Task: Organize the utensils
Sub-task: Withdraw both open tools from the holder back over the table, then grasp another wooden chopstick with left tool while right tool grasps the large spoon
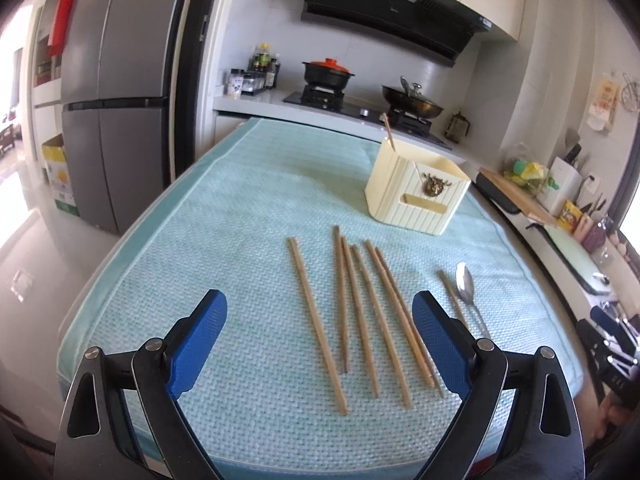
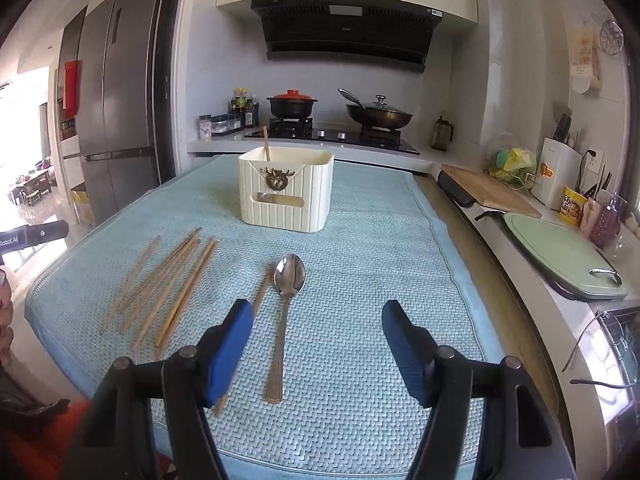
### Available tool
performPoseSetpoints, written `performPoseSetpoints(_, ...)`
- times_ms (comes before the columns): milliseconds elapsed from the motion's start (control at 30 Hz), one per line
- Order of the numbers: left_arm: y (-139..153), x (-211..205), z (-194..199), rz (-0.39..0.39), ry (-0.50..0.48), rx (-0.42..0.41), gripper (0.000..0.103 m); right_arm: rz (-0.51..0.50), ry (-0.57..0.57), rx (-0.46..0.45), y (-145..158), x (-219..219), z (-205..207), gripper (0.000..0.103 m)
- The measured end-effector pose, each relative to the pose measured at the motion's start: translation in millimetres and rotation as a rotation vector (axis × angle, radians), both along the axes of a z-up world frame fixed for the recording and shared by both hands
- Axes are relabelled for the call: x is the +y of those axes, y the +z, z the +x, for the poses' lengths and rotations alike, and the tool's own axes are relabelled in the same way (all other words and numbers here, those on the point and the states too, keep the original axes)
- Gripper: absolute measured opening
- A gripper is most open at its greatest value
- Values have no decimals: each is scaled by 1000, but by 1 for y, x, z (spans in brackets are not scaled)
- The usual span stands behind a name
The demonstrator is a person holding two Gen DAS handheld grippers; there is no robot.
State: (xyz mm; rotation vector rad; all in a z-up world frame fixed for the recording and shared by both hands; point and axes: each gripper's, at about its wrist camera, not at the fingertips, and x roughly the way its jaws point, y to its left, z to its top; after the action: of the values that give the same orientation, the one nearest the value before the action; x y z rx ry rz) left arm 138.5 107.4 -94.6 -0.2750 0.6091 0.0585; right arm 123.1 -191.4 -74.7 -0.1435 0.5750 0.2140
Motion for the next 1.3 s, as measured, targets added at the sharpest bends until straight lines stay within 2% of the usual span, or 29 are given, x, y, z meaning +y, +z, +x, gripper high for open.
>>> performPoseSetpoints(167, -1, -23, 7, 7, -123, 27, 94, -12, -10, -7, -8, -2, -9, 68)
performPoseSetpoints(233, -1, -28, 4, 16, -131, 35, 95, -16, -11, 1, -10, -3, -8, 69)
performPoseSetpoints(300, 0, -32, 2, 16, -144, 33, 103, -16, -9, 10, -10, -3, -5, 68)
performPoseSetpoints(467, 1, -42, 4, 102, -142, 50, 103, -24, 3, 15, -9, 1, 3, 71)
performPoseSetpoints(500, 1, -43, 3, 111, -144, 49, 103, -21, 3, 21, -10, 2, 5, 75)
performPoseSetpoints(567, 1, -41, 1, 104, -145, 55, 103, -1, 1, 24, -10, 1, 7, 77)
performPoseSetpoints(800, -13, -13, 3, 19, -71, 105, 103, 16, -54, 0, -15, -12, 1, 77)
performPoseSetpoints(1000, -20, -1, 2, 41, 0, 143, 103, 23, -60, 28, -21, -19, 9, 77)
performPoseSetpoints(1167, -27, 1, 14, 80, 16, 179, 103, 33, -55, 27, -23, -20, 13, 77)
performPoseSetpoints(1300, -36, 2, 25, 71, 7, 214, 102, 41, -54, 55, -30, -21, 18, 77)
